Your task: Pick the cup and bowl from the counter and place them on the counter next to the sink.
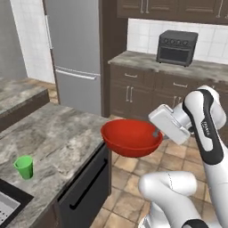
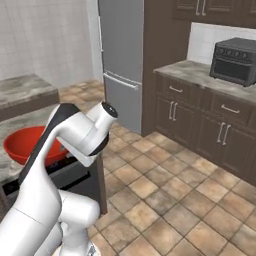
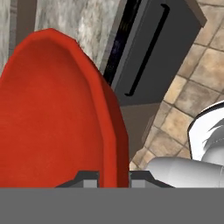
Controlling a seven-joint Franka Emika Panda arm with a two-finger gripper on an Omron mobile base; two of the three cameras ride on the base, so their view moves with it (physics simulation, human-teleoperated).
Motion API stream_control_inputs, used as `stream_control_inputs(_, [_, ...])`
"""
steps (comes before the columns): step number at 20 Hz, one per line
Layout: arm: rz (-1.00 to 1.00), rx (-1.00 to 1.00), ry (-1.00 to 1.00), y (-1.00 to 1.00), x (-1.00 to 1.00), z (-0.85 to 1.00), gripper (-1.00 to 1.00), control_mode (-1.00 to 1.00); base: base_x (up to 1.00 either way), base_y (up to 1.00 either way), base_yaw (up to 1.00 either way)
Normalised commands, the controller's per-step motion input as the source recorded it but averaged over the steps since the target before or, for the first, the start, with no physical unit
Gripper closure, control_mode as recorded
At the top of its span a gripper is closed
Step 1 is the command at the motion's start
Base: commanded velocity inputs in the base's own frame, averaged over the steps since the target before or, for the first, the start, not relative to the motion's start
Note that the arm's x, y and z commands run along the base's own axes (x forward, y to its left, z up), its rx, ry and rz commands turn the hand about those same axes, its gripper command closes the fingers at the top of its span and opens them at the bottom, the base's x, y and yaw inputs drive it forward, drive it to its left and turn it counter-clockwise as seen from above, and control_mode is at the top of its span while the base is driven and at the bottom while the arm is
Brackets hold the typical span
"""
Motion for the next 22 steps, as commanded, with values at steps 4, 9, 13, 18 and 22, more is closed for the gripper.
stream_control_inputs(4, [0.00,0.00,0.00,0.00,0.00,0.00,1.00,1.00,0.11,-0.53,0.58])
stream_control_inputs(9, [0.00,0.00,0.00,0.00,0.00,0.00,1.00,1.00,0.19,0.07,0.35])
stream_control_inputs(13, [0.00,0.00,0.00,0.00,0.00,0.00,1.00,1.00,0.00,0.23,0.65])
stream_control_inputs(18, [0.00,0.00,0.00,0.00,0.00,0.00,1.00,1.00,0.01,0.00,0.66])
stream_control_inputs(22, [0.00,0.00,0.00,0.00,0.00,0.00,1.00,1.00,0.24,-0.21,0.55])
